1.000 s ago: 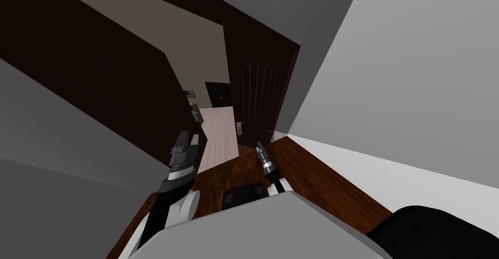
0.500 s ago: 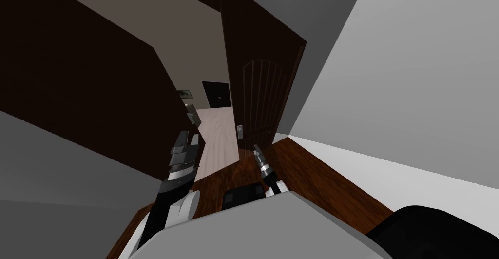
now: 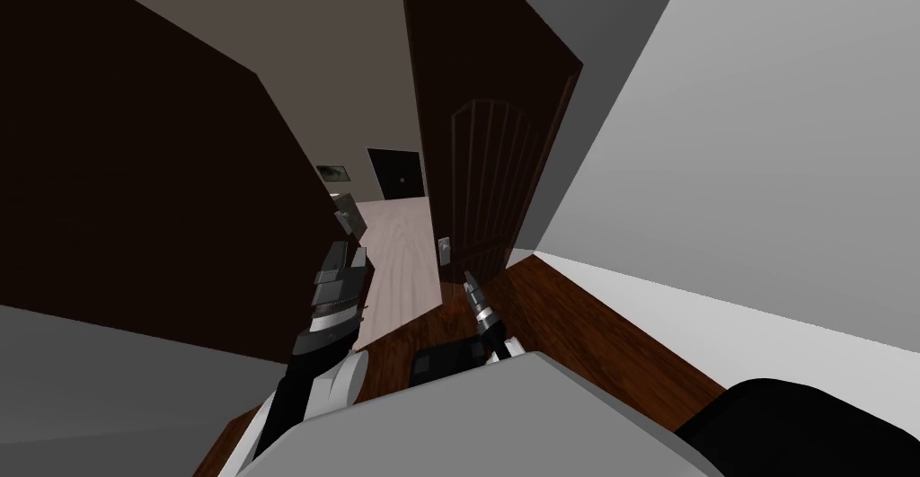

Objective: Push the door open

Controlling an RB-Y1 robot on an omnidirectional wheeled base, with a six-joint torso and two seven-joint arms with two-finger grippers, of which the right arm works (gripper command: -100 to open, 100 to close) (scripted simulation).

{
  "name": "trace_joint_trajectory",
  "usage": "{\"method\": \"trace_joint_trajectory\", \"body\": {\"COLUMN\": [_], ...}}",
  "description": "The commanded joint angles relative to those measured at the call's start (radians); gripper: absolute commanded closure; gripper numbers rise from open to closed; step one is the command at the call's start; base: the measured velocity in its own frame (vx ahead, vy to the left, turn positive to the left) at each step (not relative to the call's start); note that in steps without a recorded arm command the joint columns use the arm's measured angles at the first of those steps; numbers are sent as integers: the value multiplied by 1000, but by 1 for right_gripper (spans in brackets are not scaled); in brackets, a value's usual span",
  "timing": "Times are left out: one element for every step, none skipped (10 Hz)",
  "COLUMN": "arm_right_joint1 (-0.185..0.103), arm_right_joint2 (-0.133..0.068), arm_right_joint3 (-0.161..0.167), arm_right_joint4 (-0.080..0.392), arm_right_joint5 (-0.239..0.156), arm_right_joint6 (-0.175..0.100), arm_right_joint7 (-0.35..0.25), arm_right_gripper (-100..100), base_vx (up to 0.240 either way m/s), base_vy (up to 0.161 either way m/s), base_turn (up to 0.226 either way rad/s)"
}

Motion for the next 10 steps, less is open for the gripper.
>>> {"method": "trace_joint_trajectory", "body": {"arm_right_joint1": [3,4,5,5,6,3,-10,-14,-21,-28], "arm_right_joint2": [7,11,15,19,23,21,1,-2,-4,-3], "arm_right_joint3": [8,11,14,17,21,18,15,14,13,11], "arm_right_joint4": [13,19,25,32,38,35,44,46,50,55], "arm_right_joint5": [13,19,25,31,37,33,31,30,29,27], "arm_right_joint6": [-2,-2,-2,-2,-3,-1,7,9,14,19], "arm_right_joint7": [-5,-8,-10,-13,-15,-14,-11,-10,-8,-6], "arm_right_gripper": [-100,-100,-100,-100,-100,-100,-100,-100,-100,-100], "base_vx": [164,184,169,192,194,81,136,189,162,180], "base_vy": [53,62,42,42,51,24,29,57,59,54], "base_turn": [-30,-24,-27,-24,-21,-5,26,29,16,22]}}
